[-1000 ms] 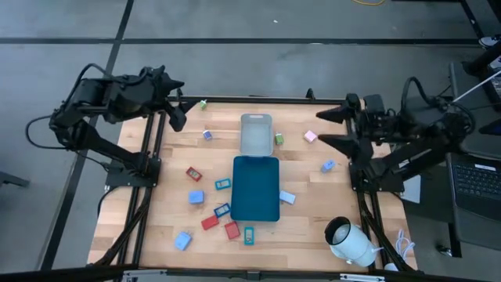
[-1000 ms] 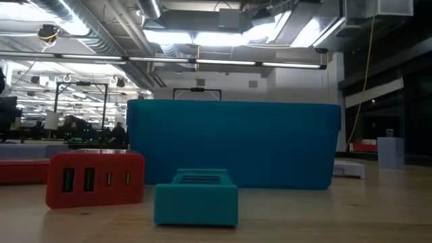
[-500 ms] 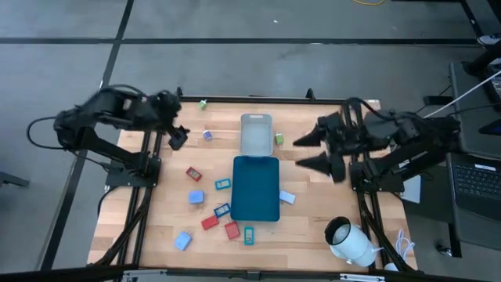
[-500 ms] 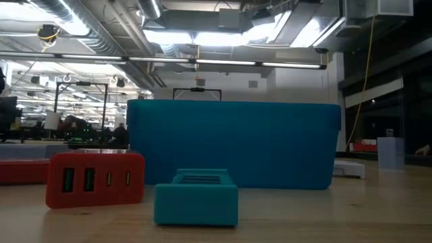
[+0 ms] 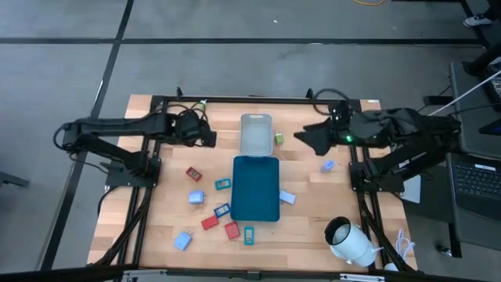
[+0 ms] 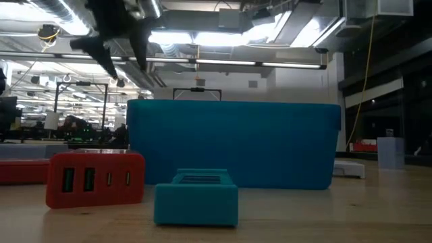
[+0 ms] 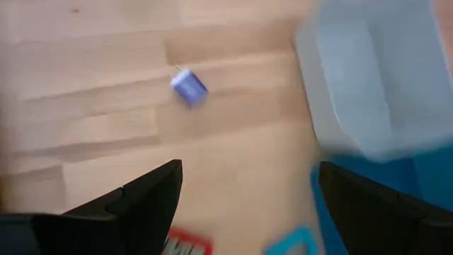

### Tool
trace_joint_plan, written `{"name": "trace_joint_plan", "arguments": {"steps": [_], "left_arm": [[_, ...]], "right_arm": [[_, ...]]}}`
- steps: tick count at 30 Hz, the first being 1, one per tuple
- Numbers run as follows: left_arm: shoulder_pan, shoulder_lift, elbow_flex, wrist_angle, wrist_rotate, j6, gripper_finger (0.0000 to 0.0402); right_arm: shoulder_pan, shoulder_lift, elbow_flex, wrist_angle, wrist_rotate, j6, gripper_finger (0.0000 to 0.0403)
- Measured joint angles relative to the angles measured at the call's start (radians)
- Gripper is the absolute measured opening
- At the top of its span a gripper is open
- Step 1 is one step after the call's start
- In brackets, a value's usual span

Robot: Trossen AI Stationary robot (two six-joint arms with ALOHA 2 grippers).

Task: Pick & Place Office items
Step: Put the violet charger adapter into the blue bin

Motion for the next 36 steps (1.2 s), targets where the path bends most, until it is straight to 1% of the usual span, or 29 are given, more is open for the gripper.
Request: {"name": "trace_joint_plan", "arguments": {"steps": [3,5,7,9,13,16,19,22,27,30,33,36], "left_arm": [[0.043,0.001,-0.098,0.124,-0.052,-0.104,0.0326],[0.075,0.001,-0.156,0.190,-0.077,-0.175,0.0326],[0.104,0.001,-0.211,0.258,-0.071,-0.239,0.0326],[0.126,0.001,-0.259,0.333,-0.055,-0.271,0.0326],[0.162,0.034,-0.321,0.487,-0.012,-0.281,0.0326],[0.207,0.097,-0.313,0.555,0.037,-0.201,0.0326],[0.258,0.162,-0.283,0.558,0.087,-0.153,0.0326],[0.298,0.211,-0.244,0.539,0.107,-0.107,0.0326],[0.330,0.285,-0.179,0.409,0.117,-0.091,0.0326],[0.332,0.320,-0.161,0.346,0.105,-0.114,0.0326],[0.331,0.342,-0.153,0.367,0.113,-0.127,0.0326],[0.330,0.374,-0.154,0.352,0.125,-0.158,0.0326]], "right_arm": [[-0.001,0.001,0.000,-0.049,-0.042,-0.021,0.0348],[-0.002,0.001,0.000,-0.062,-0.016,-0.012,0.0348],[-0.001,-0.002,0.000,-0.070,-0.019,-0.005,0.0348],[0.000,-0.006,0.000,-0.098,-0.040,0.005,0.0348],[0.000,-0.005,0.000,-0.168,-0.076,0.009,0.0348],[0.000,-0.006,0.000,-0.194,-0.084,0.001,0.0348],[-0.004,-0.012,0.000,-0.195,-0.122,-0.020,0.0348],[-0.014,-0.031,0.000,-0.195,-0.144,-0.037,0.0348],[-0.017,-0.072,0.000,-0.195,-0.107,-0.046,0.0348],[-0.017,-0.091,0.000,-0.195,-0.078,-0.047,0.0348],[-0.017,-0.104,0.000,-0.195,-0.059,-0.047,0.0348],[-0.017,-0.110,0.000,-0.195,-0.056,-0.055,0.0348]]}}
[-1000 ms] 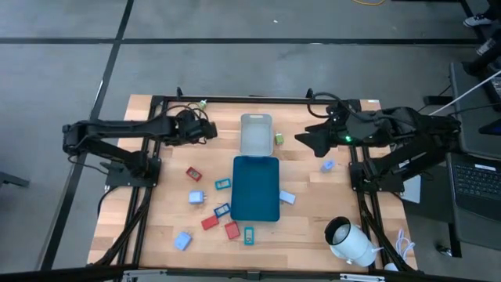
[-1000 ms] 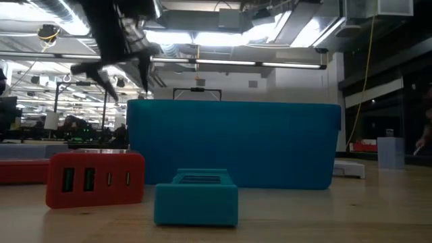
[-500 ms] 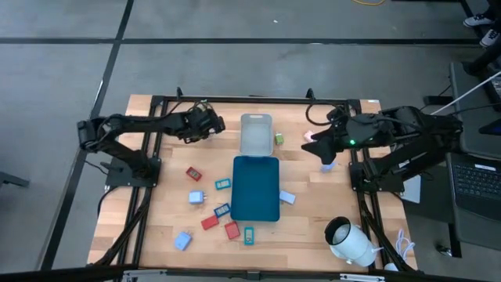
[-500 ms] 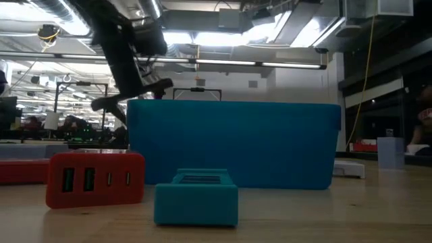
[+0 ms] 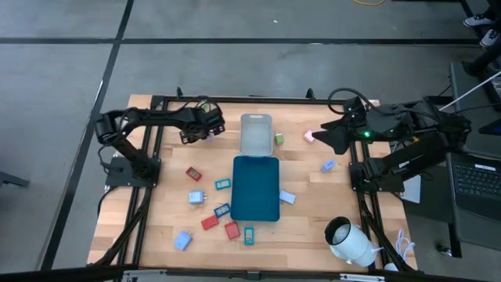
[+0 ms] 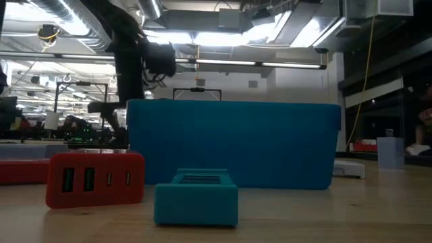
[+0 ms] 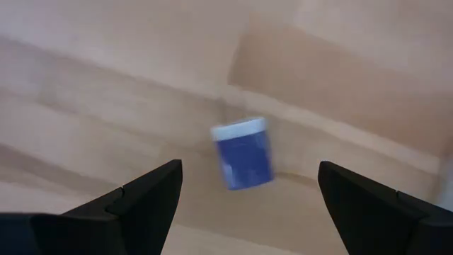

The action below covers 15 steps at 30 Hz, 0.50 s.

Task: Pick & Place Office items
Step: Put the violet charger adapter into the blue bin

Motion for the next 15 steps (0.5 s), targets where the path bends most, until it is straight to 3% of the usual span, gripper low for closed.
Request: {"name": "trace_joint_plan", "arguments": {"steps": [10,15], "left_arm": [[0.013,0.098,0.000,0.081,0.017,-0.049,0.0322],[0.020,0.106,0.000,0.085,-0.002,-0.062,0.0287]], "right_arm": [[0.000,0.000,0.000,0.000,0.034,-0.026,0.0348],[0.000,0.000,0.000,0.000,0.026,-0.022,0.0348]]}}
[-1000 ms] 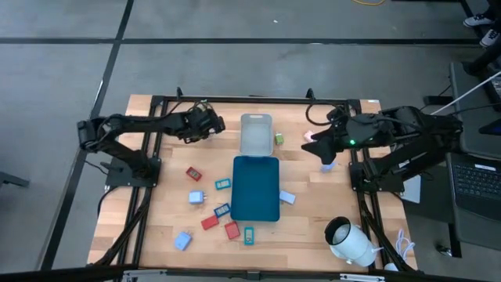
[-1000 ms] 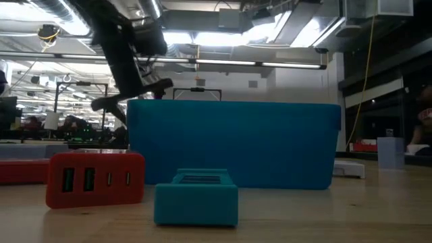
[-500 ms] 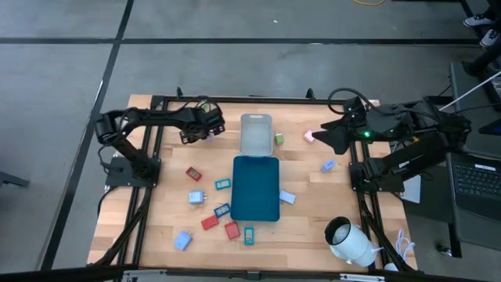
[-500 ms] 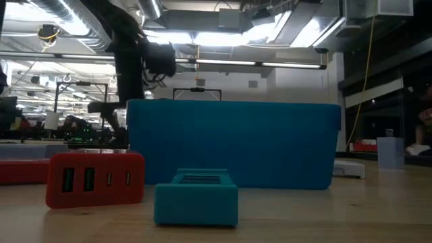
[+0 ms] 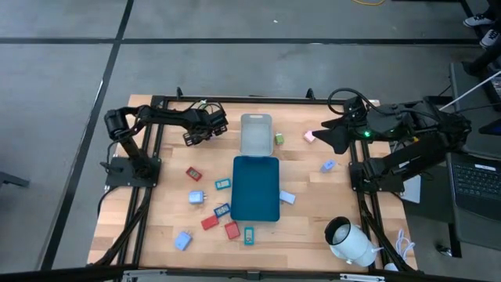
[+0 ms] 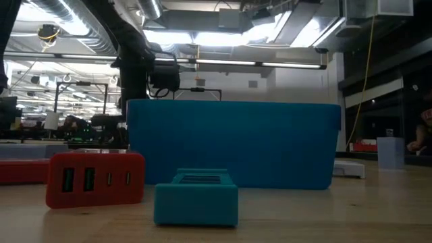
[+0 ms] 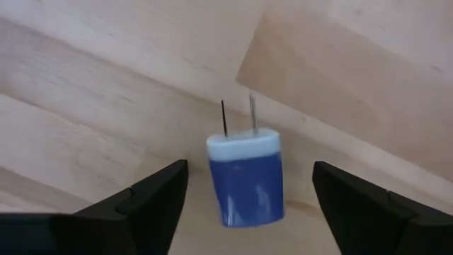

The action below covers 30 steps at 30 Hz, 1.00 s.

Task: Pick & Place Office items
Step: Put the violet charger adapter into the blue bin

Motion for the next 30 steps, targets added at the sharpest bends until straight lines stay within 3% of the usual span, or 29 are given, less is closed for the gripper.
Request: {"name": "trace_joint_plan", "arguments": {"steps": [11,17,21,27,30], "left_arm": [[0.014,-0.008,0.000,0.004,0.006,0.045,0.0127],[-0.028,-0.040,-0.001,0.005,0.059,0.121,0.0127],[-0.095,-0.136,-0.002,0.038,0.106,0.184,0.0128],[-0.317,-0.300,-0.001,0.164,0.222,0.394,0.0139],[-0.463,-0.366,-0.001,0.280,0.230,0.497,0.0138]], "right_arm": [[0.000,0.000,0.000,0.008,0.000,0.005,0.0348],[0.000,0.000,0.000,0.008,0.000,0.011,0.0348],[0.000,-0.002,0.000,0.010,0.015,0.026,0.0348],[0.000,-0.014,0.000,0.038,0.058,0.015,0.0348],[0.000,-0.036,-0.001,0.049,0.092,0.026,0.0348]]}}
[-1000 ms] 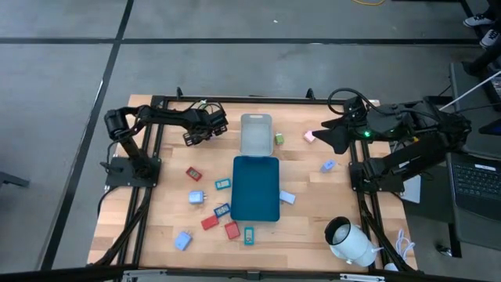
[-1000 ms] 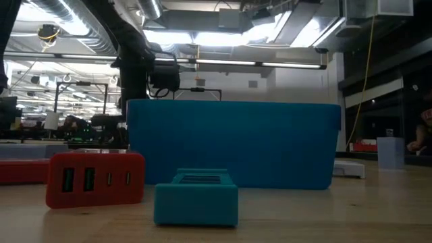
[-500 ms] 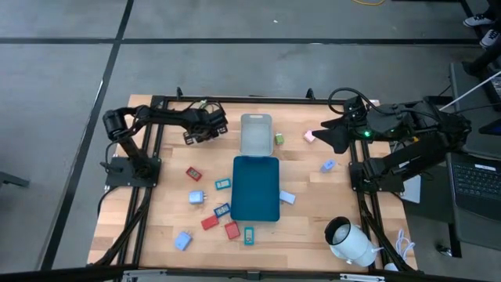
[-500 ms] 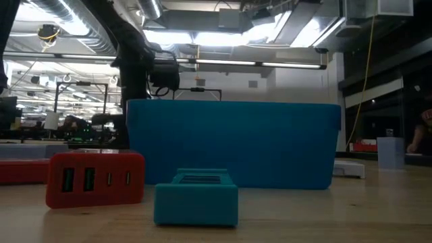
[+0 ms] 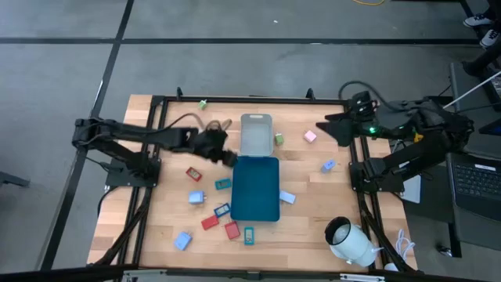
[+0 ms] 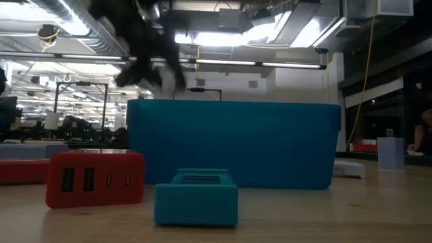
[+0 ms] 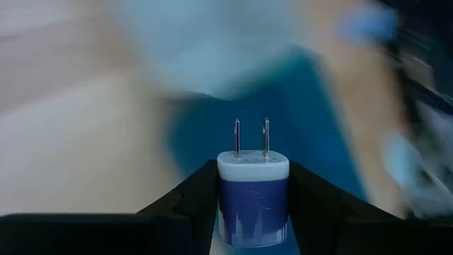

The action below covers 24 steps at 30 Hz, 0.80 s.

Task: Pick & Place Office items
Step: Put the violet charger adapter into the blue bin

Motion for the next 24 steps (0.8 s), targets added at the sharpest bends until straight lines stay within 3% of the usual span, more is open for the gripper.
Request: {"name": "trace_joint_plan", "arguments": {"steps": [3,5,10,14,24], "left_arm": [[-0.125,-0.021,0.003,0.157,-0.061,0.133,0.0138],[-0.152,0.003,0.002,0.179,-0.083,0.177,0.0138],[-0.126,0.093,0.000,0.180,-0.046,0.236,0.0138],[-0.105,0.149,-0.001,0.287,0.065,0.313,0.0142],[-0.089,0.165,0.000,0.313,0.071,0.368,0.0187]], "right_arm": [[0.000,-0.020,0.000,0.020,0.035,-0.002,0.0348],[0.000,-0.029,0.000,0.039,0.053,-0.021,0.0348],[0.000,-0.039,0.000,0.095,0.075,-0.053,0.0348],[0.000,-0.039,0.000,0.137,0.091,-0.075,0.0348],[0.015,-0.039,0.000,0.147,0.084,-0.079,0.0348]]}}
